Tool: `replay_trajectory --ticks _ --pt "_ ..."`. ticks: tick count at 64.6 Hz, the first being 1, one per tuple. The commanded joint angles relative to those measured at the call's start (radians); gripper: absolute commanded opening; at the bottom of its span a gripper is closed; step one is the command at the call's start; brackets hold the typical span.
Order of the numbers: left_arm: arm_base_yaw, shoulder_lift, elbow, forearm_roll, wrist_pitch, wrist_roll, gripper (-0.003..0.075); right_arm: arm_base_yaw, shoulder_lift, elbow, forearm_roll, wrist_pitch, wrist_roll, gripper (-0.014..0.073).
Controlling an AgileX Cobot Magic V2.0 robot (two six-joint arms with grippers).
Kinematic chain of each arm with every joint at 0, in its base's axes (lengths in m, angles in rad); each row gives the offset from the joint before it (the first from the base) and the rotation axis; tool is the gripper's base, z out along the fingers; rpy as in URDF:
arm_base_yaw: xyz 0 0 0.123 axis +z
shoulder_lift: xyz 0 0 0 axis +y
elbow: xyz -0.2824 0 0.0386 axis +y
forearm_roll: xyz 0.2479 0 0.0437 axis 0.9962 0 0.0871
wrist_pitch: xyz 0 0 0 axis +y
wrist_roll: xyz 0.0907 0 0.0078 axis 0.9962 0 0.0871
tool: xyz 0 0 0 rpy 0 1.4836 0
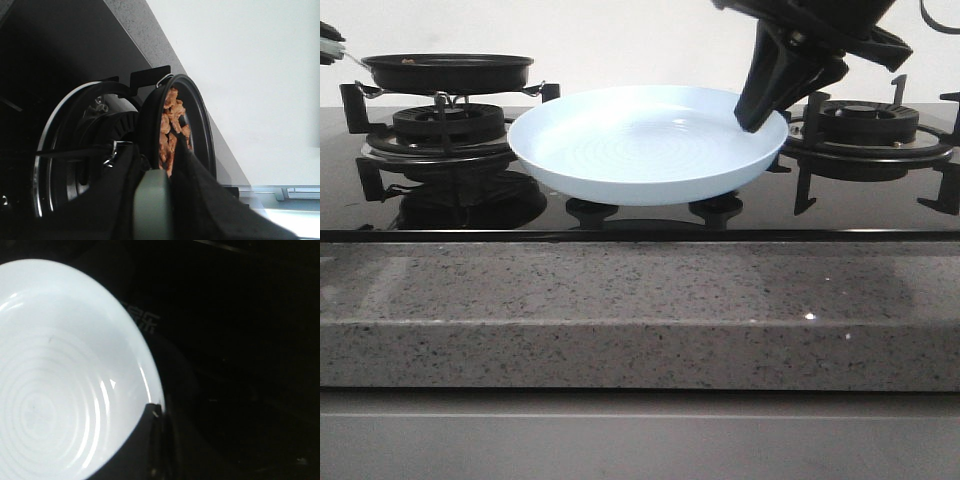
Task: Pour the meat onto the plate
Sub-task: 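Grasp the pale green pan handle with the left gripper and lift the pan, then tilt the pan over the plate with the left gripper, tipping meat out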
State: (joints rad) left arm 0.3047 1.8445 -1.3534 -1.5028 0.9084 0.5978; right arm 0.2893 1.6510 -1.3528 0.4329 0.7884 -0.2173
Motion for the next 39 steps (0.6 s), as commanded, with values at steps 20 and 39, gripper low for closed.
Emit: replay_trajectory --ticks 20,39 --pt "0.018 -0.092 -0.036 -0.159 0.145 0.063 -0.0020 0.000 -0.052 -0.026 0.028 -0.037 -0.012 -0.0060" --pt "-0.005 -0.255 -0.004 -0.127 0.173 0.134 -0.0020 0.000 -0.052 -0.026 0.028 -0.037 -0.012 -0.0060"
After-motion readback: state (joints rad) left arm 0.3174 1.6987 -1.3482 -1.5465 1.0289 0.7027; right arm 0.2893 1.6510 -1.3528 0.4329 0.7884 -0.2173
